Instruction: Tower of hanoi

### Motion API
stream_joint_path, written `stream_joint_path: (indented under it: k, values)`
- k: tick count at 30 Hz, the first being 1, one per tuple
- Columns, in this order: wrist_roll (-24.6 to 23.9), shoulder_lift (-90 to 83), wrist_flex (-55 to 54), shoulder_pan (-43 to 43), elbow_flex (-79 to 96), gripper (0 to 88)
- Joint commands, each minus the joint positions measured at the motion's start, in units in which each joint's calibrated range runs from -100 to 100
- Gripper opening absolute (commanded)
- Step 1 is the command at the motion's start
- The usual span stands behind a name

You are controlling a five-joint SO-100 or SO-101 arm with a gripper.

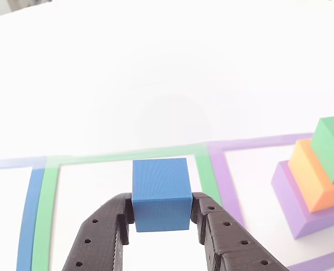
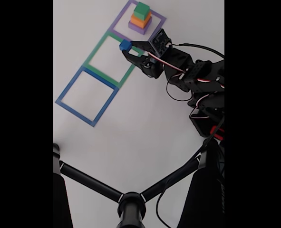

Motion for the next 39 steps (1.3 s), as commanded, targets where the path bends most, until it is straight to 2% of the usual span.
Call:
stream_joint_path:
  k: [1, 8, 14, 27, 39]
  values:
    - [0.6, 8.4, -9.4, -0.2, -0.1, 5.8]
    - [0.6, 23.4, -21.3, -0.7, -3.5, 5.8]
    - [0.6, 32.5, -25.9, -1.9, -8.6, 5.9]
    - [0.6, 41.4, -26.7, -4.7, -16.8, 6.0]
    - [0.6, 44.4, -27.7, -3.2, -17.3, 6.9]
